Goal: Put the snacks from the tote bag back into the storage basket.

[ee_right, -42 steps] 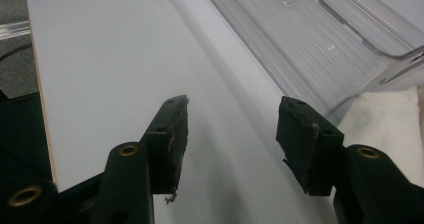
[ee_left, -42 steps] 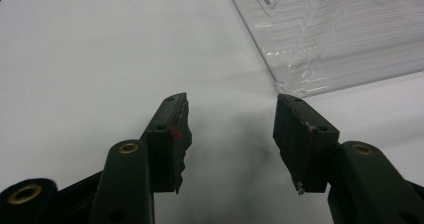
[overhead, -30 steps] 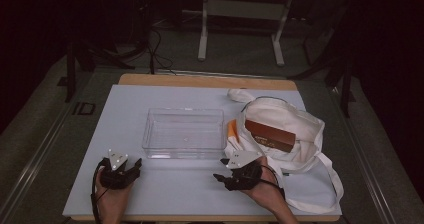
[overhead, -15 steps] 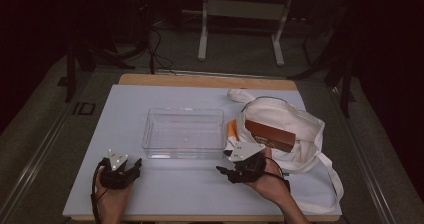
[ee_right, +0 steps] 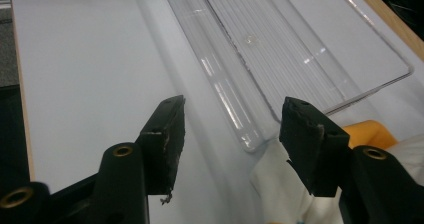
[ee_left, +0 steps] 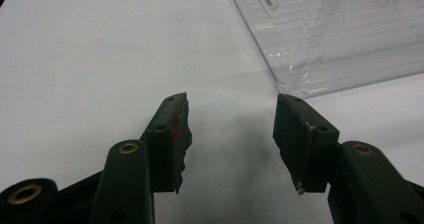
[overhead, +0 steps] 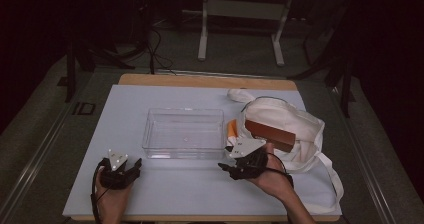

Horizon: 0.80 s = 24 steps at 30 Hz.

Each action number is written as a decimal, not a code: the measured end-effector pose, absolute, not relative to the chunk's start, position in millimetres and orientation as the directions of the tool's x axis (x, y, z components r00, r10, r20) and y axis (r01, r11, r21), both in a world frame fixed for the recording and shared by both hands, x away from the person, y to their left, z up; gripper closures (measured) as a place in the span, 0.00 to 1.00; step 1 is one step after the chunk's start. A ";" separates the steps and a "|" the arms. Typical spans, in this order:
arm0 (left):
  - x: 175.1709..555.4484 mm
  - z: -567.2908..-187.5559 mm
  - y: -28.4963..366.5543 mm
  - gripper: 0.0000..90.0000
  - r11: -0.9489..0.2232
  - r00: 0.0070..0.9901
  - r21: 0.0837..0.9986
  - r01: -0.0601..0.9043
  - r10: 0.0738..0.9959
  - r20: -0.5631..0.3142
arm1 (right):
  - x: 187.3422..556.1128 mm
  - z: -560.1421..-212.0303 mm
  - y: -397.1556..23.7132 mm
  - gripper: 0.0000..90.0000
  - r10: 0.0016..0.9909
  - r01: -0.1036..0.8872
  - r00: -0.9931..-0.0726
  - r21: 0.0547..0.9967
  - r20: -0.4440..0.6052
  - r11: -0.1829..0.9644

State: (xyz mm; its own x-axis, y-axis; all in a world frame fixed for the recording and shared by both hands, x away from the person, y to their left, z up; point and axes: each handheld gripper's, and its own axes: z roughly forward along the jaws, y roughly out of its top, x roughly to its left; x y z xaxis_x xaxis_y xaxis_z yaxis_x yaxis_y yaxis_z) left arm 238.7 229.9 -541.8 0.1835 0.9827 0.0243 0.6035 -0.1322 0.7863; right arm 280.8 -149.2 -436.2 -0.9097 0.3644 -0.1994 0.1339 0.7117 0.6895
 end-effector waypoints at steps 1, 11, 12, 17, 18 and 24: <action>238.7 -541.8 229.9 0.54 -0.132 0.184 0.786 0.604 0.983 0.024 | 281.3 -434.8 -149.3 0.48 0.361 0.129 -0.909 0.687 -0.206 0.715; 238.6 -541.8 230.1 0.54 -0.130 0.185 0.788 0.601 0.983 0.021 | 286.2 -426.2 -150.2 0.47 0.363 0.126 -0.904 0.673 -0.225 0.729; 238.6 -541.8 230.2 0.54 -0.129 0.184 0.789 0.601 0.983 0.020 | 287.1 -425.5 -150.9 0.47 0.365 0.125 -0.903 0.672 -0.228 0.730; 238.9 -541.9 230.4 0.54 -0.127 0.182 0.787 0.603 0.983 0.019 | 293.1 -421.2 -155.4 0.46 0.381 0.134 -0.895 0.676 -0.232 0.725; 239.0 -541.9 230.3 0.54 -0.127 0.182 0.787 0.604 0.983 0.019 | 294.1 -420.5 -156.4 0.46 0.386 0.136 -0.893 0.677 -0.232 0.723; 239.0 -541.9 230.3 0.54 -0.126 0.182 0.786 0.605 0.983 0.018 | 300.3 -418.0 -162.2 0.46 0.404 0.148 -0.883 0.674 -0.240 0.724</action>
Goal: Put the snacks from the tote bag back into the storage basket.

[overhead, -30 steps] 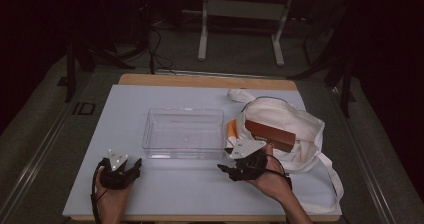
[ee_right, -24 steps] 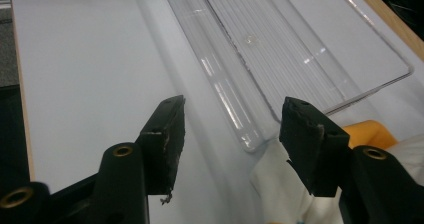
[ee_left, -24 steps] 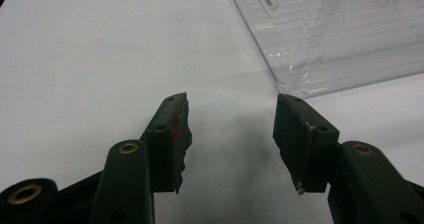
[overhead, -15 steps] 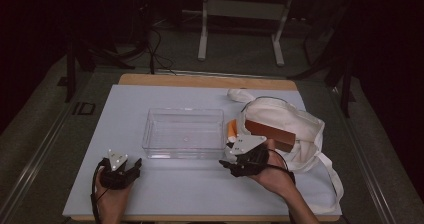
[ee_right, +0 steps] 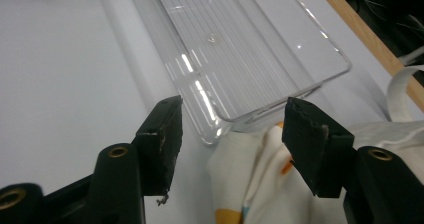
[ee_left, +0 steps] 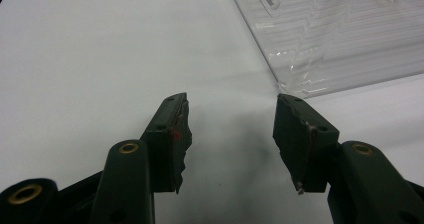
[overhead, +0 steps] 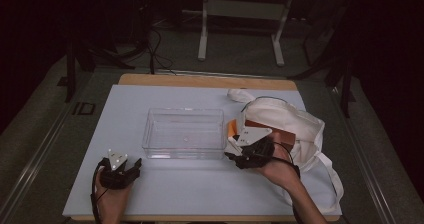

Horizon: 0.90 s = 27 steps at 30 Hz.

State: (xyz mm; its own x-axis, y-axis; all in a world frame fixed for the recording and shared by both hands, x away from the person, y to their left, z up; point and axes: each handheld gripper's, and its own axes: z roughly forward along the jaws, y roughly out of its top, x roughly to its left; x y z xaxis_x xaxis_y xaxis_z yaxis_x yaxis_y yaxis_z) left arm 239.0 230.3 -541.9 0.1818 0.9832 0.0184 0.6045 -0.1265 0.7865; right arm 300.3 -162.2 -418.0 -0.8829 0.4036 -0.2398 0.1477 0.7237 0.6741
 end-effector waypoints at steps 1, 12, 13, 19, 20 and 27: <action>239.1 -541.9 230.3 0.54 -0.127 0.182 0.786 0.605 0.983 0.019 | 301.1 -417.4 -163.3 0.46 0.405 0.149 -0.882 0.674 -0.240 0.724; 239.4 -542.0 230.5 0.54 -0.124 0.180 0.785 0.607 0.983 0.016 | 305.6 -410.2 -174.9 0.45 0.436 0.159 -0.864 0.685 -0.252 0.711; 239.3 -541.9 230.6 0.54 -0.124 0.180 0.785 0.608 0.984 0.016 | 306.1 -409.3 -176.2 0.45 0.438 0.159 -0.863 0.685 -0.253 0.710; 239.4 -542.0 230.6 0.54 -0.124 0.180 0.785 0.607 0.983 0.015 | 308.6 -404.9 -183.6 0.45 0.453 0.164 -0.852 0.689 -0.261 0.706; 239.4 -542.0 230.6 0.54 -0.124 0.181 0.785 0.607 0.983 0.016 | 308.9 -404.0 -185.0 0.45 0.457 0.167 -0.850 0.689 -0.262 0.705; 239.5 -542.1 230.6 0.54 -0.123 0.180 0.785 0.607 0.984 0.016 | 312.1 -397.5 -196.0 0.45 0.480 0.174 -0.834 0.695 -0.272 0.697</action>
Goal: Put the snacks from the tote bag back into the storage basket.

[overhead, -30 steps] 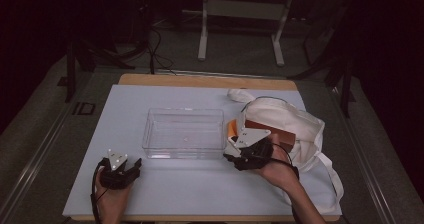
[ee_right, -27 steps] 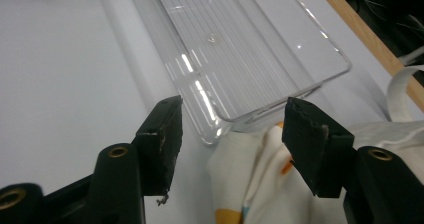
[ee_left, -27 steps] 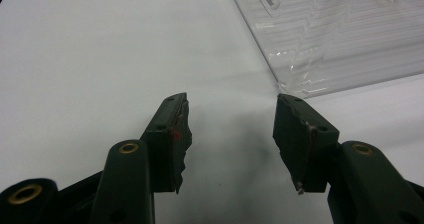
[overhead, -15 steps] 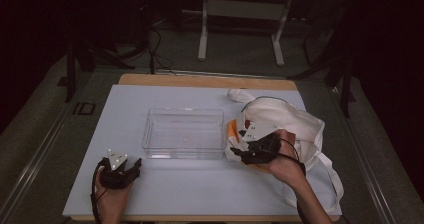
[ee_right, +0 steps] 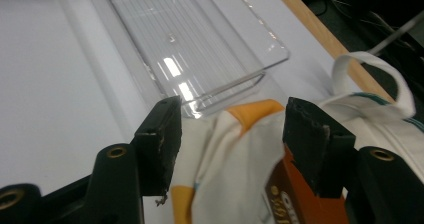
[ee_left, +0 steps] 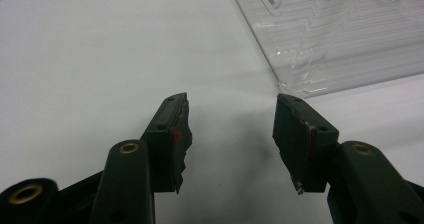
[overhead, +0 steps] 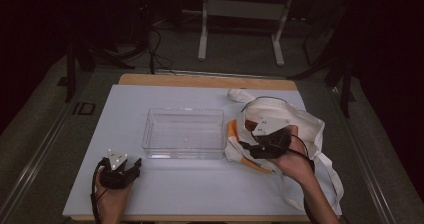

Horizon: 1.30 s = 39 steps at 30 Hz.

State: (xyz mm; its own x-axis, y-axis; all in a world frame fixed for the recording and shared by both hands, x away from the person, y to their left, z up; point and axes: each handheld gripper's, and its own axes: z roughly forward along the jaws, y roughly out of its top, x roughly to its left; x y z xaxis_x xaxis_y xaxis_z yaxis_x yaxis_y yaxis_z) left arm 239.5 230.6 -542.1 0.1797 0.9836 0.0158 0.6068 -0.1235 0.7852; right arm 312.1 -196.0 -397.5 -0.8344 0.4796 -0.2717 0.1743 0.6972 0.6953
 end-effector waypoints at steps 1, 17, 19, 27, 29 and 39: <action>239.5 -542.1 230.6 0.54 -0.124 0.180 0.785 0.608 0.984 0.016 | 313.1 -395.5 -199.7 0.45 0.484 0.176 -0.830 0.695 -0.275 0.697; 239.6 -542.0 230.5 0.54 -0.125 0.179 0.783 0.610 0.984 0.018 | 321.3 -387.8 -221.0 0.43 0.535 0.211 -0.799 0.704 -0.276 0.678; 239.6 -542.1 230.4 0.54 -0.125 0.179 0.783 0.610 0.984 0.018 | 322.4 -386.4 -224.8 0.43 0.542 0.214 -0.794 0.709 -0.274 0.672; 239.8 -542.1 230.4 0.54 -0.126 0.178 0.781 0.612 0.984 0.019 | 328.9 -384.6 -240.7 0.43 0.572 0.245 -0.776 0.708 -0.266 0.662; 239.8 -542.1 230.4 0.54 -0.126 0.178 0.781 0.612 0.984 0.019 | 329.9 -385.4 -243.4 0.43 0.576 0.253 -0.773 0.704 -0.265 0.663; 239.7 -542.1 230.1 0.54 -0.127 0.176 0.781 0.612 0.984 0.022 | 335.9 -387.6 -256.9 0.43 0.574 0.273 -0.773 0.673 -0.272 0.687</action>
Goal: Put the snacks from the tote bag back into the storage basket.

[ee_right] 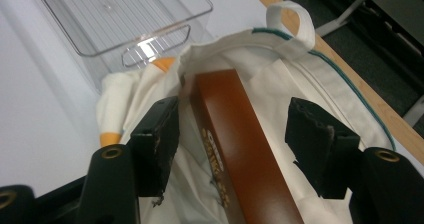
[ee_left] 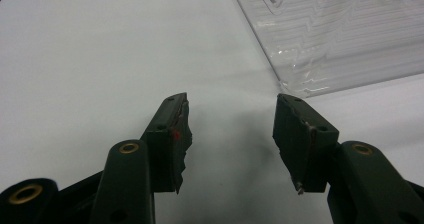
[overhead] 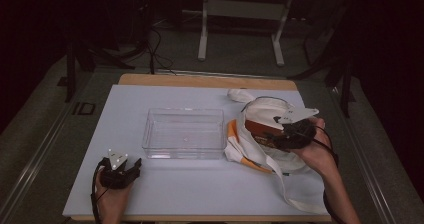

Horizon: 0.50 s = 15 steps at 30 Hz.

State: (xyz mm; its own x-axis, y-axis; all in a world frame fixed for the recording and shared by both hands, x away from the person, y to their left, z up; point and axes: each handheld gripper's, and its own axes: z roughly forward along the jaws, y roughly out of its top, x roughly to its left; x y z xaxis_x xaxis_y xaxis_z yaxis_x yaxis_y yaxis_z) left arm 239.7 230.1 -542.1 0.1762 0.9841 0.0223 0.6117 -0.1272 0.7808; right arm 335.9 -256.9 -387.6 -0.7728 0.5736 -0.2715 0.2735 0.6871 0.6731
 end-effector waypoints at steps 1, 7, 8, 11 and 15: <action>239.7 -542.1 230.2 0.54 -0.127 0.176 0.781 0.612 0.984 0.022 | 337.1 -387.7 -257.7 0.43 0.573 0.276 -0.773 0.670 -0.270 0.689; 239.8 -542.1 230.3 0.54 -0.127 0.177 0.780 0.612 0.984 0.021 | 343.4 -388.8 -262.7 0.41 0.575 0.292 -0.770 0.649 -0.276 0.703; 239.8 -542.1 230.4 0.54 -0.126 0.177 0.780 0.613 0.984 0.021 | 344.5 -389.3 -263.5 0.41 0.576 0.295 -0.768 0.645 -0.279 0.705; 239.9 -542.1 230.4 0.54 -0.127 0.177 0.780 0.613 0.984 0.021 | 347.6 -391.2 -265.7 0.39 0.576 0.304 -0.768 0.633 -0.280 0.712; 239.9 -542.1 230.4 0.54 -0.126 0.177 0.780 0.613 0.984 0.021 | 353.0 -394.9 -268.3 0.38 0.574 0.313 -0.772 0.621 -0.274 0.718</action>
